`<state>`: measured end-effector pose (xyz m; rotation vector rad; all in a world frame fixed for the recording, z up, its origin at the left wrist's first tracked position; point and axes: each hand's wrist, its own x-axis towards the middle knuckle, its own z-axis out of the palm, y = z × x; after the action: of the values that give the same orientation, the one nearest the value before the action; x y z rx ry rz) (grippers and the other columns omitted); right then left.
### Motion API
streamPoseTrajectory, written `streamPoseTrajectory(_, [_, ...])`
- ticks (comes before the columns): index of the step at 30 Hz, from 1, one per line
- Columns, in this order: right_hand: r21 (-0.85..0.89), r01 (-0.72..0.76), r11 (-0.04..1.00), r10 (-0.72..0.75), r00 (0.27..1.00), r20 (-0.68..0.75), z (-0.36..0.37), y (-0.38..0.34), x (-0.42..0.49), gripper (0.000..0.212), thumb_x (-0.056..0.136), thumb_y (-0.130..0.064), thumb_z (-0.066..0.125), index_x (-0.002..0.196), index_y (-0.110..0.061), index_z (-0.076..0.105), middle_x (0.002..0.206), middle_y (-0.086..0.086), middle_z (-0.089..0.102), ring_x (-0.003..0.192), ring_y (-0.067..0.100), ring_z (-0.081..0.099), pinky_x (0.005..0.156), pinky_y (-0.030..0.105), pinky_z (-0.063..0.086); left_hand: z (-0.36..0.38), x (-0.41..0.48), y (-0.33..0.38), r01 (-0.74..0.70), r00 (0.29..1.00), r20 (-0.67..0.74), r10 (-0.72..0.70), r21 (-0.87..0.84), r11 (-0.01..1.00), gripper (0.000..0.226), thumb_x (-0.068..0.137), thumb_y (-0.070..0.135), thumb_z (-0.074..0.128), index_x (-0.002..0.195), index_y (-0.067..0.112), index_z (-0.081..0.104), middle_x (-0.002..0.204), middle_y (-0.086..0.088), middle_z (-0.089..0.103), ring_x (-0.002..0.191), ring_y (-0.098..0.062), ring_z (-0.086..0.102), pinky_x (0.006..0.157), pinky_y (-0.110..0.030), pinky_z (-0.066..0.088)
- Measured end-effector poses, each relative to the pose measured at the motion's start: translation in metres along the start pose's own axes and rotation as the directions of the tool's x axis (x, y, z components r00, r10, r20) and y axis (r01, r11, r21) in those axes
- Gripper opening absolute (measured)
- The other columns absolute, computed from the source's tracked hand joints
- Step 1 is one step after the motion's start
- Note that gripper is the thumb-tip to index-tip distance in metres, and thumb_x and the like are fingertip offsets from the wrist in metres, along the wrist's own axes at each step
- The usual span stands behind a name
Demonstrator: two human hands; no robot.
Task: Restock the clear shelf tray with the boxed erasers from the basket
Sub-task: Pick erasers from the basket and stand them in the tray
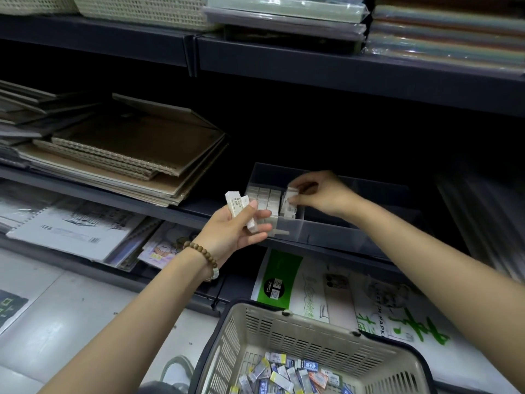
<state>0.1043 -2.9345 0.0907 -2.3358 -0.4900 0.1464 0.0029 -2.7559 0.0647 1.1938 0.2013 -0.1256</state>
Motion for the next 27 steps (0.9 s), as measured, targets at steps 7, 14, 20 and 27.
streamPoseTrajectory(7, [-0.122,0.09,0.988,-0.095,0.995,-0.036,0.018,0.006,0.0,0.036,0.075,-0.024,0.077,0.109,-0.016,0.067,0.104,-0.001,0.06,0.098,0.014,0.056,0.083,0.023,0.043,-0.002,-0.002,-0.003,0.066,0.993,0.088,-0.075,0.101,0.993,0.042,0.084,0.045,0.053,0.111,0.013,0.057,0.103,0.004,0.072,0.061,-0.004,0.066,0.051,-0.015,0.051])
streamPoseTrajectory(14, [-0.008,0.095,0.995,-0.096,0.995,-0.037,0.015,0.017,-0.008,0.035,0.077,-0.026,0.075,0.11,-0.015,0.068,0.09,-0.009,0.061,0.076,-0.004,0.053,0.063,-0.003,0.036,-0.004,-0.002,-0.004,0.072,0.993,0.089,-0.077,0.051,0.996,0.036,0.088,0.036,0.053,0.112,0.009,0.057,0.099,0.0,0.073,0.056,-0.003,0.06,0.051,-0.014,0.05])
streamPoseTrajectory(20, [0.075,0.097,0.992,-0.09,0.991,-0.1,0.011,0.006,-0.018,0.021,0.088,-0.028,0.063,0.106,-0.019,0.067,0.101,-0.008,0.065,0.092,0.003,0.057,0.078,0.008,0.041,-0.001,-0.004,-0.002,0.102,0.987,0.129,-0.097,-0.032,0.994,0.029,0.094,0.014,0.051,0.118,-0.001,0.053,0.097,-0.005,0.074,0.084,-0.018,0.071,0.063,-0.015,0.054])
streamPoseTrajectory(27, [0.41,0.093,0.907,-0.157,0.98,0.125,0.007,-0.024,-0.044,0.018,0.086,-0.023,0.065,0.101,-0.014,0.07,0.089,-0.005,0.072,0.077,-0.002,0.065,0.067,0.006,0.046,0.009,-0.009,0.001,0.041,0.974,0.221,-0.056,0.069,0.997,0.023,0.096,0.017,0.044,0.114,0.009,0.056,0.098,-0.005,0.073,0.079,-0.015,0.071,0.063,-0.017,0.055])
